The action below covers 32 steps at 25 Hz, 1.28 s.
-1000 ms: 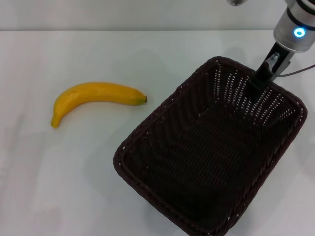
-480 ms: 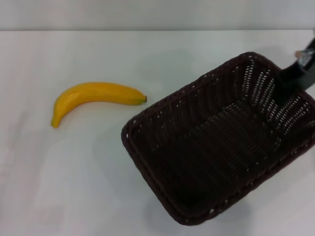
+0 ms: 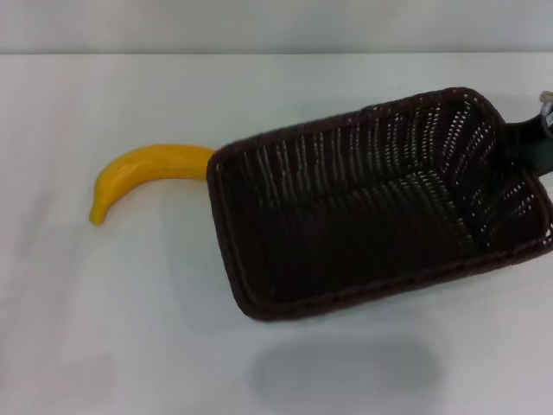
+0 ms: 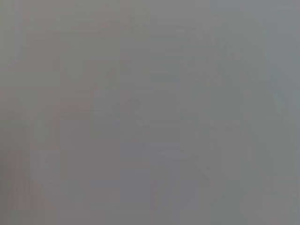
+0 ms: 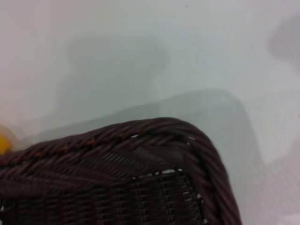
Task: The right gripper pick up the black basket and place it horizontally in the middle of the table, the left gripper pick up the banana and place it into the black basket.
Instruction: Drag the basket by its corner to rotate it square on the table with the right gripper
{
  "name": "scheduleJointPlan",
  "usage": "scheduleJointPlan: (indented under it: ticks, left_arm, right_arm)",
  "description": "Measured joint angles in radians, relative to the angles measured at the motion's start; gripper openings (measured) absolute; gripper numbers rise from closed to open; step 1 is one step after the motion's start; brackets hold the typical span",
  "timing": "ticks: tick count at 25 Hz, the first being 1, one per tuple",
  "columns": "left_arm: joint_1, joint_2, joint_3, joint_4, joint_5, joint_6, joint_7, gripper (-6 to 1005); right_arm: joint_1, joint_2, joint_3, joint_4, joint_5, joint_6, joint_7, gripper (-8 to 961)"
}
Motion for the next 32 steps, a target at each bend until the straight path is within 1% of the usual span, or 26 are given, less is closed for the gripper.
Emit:
scheduleJointPlan:
  ticks: [3,5,7,9,13,18,22,26,29,32]
  left_arm:
    - [-0.014,0.002,-0.025,0.008,-0.001,0.018,0.009,877]
    - [-0.021,0.005,-0.031,0.018,-0.004,0.034,0.009,877]
    - [-0.024,0.007,-0.031,0.034,-0.005,0.048,0.009,877]
    - [-0.027,0.008,-0.031,0.046,-0.004,0.057,0.010,877]
    - [-0.038,0.020,-0.031,0.050,-0.007,0.069,0.014,877]
    - [-0.055,0.033,-0.033,0.050,-0.009,0.101,0.015,877]
    - [-0.063,0.036,-0.033,0.055,-0.009,0.121,0.016,877]
    - [-0.063,0.037,-0.033,0.065,-0.009,0.130,0.019,876]
    - [-0.061,0.035,-0.033,0.072,-0.006,0.131,0.020,876]
    - [-0.059,0.032,-0.033,0.073,-0.003,0.131,0.021,876]
  right_arm:
    - [-0.005,0.003,-0.048,-0.012,0.027,-0.013,0.053,131]
    - [-0.014,0.002,-0.113,-0.021,0.078,-0.036,0.109,130]
    - [-0.030,-0.002,-0.205,-0.038,0.140,-0.065,0.184,130]
    - [-0.039,-0.003,-0.260,-0.052,0.171,-0.076,0.245,130]
    - [-0.042,-0.003,-0.332,-0.088,0.181,-0.074,0.342,129]
    - [-0.044,-0.004,-0.442,-0.143,0.175,-0.075,0.375,128]
    - [-0.037,-0.004,-0.464,-0.128,0.184,-0.075,0.356,127]
    - [-0.039,-0.001,-0.470,-0.140,0.252,-0.090,0.307,126]
    - [-0.042,-0.008,-0.468,-0.144,0.261,-0.088,0.302,129]
    - [-0.038,-0.014,-0.460,-0.122,0.243,-0.083,0.289,132]
